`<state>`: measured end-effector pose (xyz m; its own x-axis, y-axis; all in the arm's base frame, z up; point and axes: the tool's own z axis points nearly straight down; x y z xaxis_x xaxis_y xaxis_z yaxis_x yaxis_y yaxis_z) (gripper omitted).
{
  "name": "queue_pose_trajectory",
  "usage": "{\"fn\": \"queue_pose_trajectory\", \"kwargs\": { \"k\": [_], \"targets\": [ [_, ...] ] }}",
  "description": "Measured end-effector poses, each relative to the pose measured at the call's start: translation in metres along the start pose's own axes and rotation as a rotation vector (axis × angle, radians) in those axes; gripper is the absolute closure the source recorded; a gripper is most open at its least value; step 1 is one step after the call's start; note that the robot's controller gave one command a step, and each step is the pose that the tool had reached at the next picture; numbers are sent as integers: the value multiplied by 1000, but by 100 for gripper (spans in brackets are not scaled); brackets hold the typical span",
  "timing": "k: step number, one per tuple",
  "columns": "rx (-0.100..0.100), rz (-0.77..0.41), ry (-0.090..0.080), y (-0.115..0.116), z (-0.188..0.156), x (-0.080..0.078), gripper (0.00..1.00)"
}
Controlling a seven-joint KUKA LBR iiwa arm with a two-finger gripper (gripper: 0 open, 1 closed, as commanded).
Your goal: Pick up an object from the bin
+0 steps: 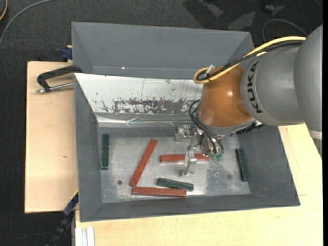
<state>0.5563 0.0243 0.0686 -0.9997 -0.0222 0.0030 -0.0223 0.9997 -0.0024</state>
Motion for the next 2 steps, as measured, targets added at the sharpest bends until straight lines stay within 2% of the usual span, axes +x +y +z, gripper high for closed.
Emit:
{"fn": "queue_pose_trajectory", "kwargs": {
  "k": [1, 2],
  "targets": [
    [-4, -4, -3, 5, -4, 0, 100],
    [-3, 47, -19, -13, -156, -13, 100]
  ]
}}
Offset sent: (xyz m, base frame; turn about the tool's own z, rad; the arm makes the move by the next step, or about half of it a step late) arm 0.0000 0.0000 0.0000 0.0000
